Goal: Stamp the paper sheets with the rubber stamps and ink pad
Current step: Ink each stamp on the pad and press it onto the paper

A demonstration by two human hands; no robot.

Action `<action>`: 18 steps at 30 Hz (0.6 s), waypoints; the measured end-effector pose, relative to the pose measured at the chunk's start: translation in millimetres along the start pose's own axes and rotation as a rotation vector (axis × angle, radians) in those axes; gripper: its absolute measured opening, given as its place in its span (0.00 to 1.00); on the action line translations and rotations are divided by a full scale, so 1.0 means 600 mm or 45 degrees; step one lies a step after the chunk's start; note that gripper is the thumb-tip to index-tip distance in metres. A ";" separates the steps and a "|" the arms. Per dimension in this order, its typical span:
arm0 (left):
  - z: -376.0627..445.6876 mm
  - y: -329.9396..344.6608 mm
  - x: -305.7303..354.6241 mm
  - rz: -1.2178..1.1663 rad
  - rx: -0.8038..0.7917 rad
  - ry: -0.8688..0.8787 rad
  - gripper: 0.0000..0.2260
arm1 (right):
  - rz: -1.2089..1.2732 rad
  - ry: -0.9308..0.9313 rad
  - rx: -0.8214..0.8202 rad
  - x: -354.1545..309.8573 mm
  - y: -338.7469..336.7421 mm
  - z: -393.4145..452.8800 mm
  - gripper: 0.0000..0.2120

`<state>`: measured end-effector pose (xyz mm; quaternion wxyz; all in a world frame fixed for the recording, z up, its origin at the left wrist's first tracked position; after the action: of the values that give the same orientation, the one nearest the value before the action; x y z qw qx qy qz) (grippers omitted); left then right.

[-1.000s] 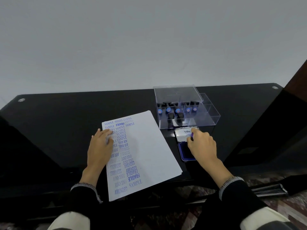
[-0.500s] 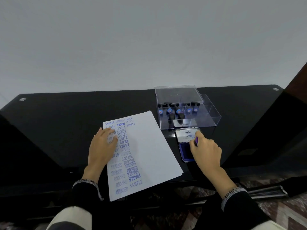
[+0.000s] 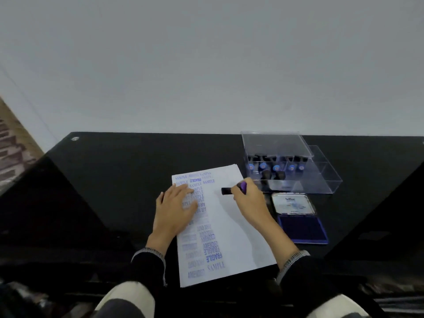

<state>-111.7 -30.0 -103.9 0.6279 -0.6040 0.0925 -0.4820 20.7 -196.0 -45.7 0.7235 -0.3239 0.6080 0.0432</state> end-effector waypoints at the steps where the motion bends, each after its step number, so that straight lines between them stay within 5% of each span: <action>1: -0.001 0.000 0.000 0.009 -0.007 0.001 0.19 | -0.001 0.004 -0.035 0.002 0.011 0.013 0.10; 9: 0.001 0.000 -0.002 0.035 -0.009 -0.029 0.20 | -0.114 -0.174 0.041 -0.021 0.052 0.087 0.07; 18: 0.002 0.002 -0.002 0.027 0.033 -0.026 0.20 | -0.299 -0.318 -0.249 -0.034 0.091 0.111 0.05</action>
<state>-110.7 -28.3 -105.4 0.6416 -0.5998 0.0863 -0.4704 47.3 -111.6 -46.2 0.7585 -0.4533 0.4647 0.0573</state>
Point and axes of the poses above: each hand's wrist, its own z-axis towards the middle knuckle, its own y-axis out of the palm, x = y × z, the point moved 3 cm from there along z, towards the middle knuckle, and after that the axes turned 5 degrees about x, right-handed, at the moved point
